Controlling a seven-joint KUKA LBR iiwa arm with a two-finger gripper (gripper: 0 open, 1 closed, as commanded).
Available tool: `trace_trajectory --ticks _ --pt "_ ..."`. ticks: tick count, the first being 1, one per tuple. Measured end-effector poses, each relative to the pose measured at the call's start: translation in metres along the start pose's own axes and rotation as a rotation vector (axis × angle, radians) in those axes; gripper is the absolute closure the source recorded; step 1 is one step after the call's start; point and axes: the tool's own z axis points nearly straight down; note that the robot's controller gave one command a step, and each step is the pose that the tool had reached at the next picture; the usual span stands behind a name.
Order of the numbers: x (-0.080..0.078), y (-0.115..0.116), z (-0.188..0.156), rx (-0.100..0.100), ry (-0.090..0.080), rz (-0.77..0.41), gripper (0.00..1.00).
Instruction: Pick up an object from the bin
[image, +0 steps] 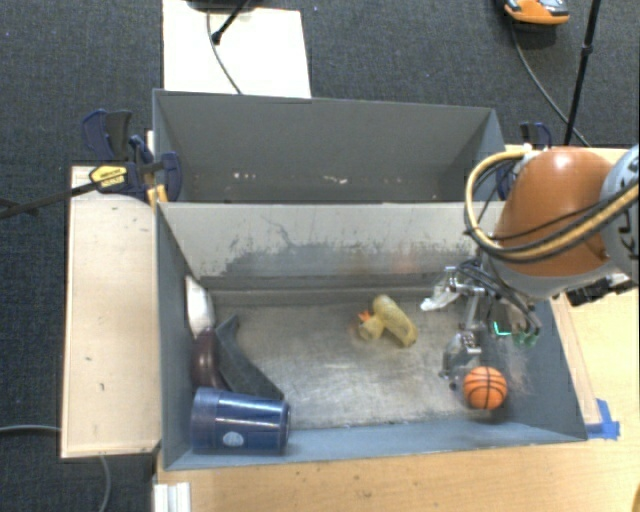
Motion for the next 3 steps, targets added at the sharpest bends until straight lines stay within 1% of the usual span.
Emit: trace_trajectory --ticks 1,2,3 --pt "-0.002 0.000 -0.004 0.001 -0.008 -0.001 0.00" --pt "-0.018 -0.002 0.005 0.002 -0.011 -0.105 0.00" --pt "-0.036 0.005 0.049 0.002 -0.010 -0.230 0.00"
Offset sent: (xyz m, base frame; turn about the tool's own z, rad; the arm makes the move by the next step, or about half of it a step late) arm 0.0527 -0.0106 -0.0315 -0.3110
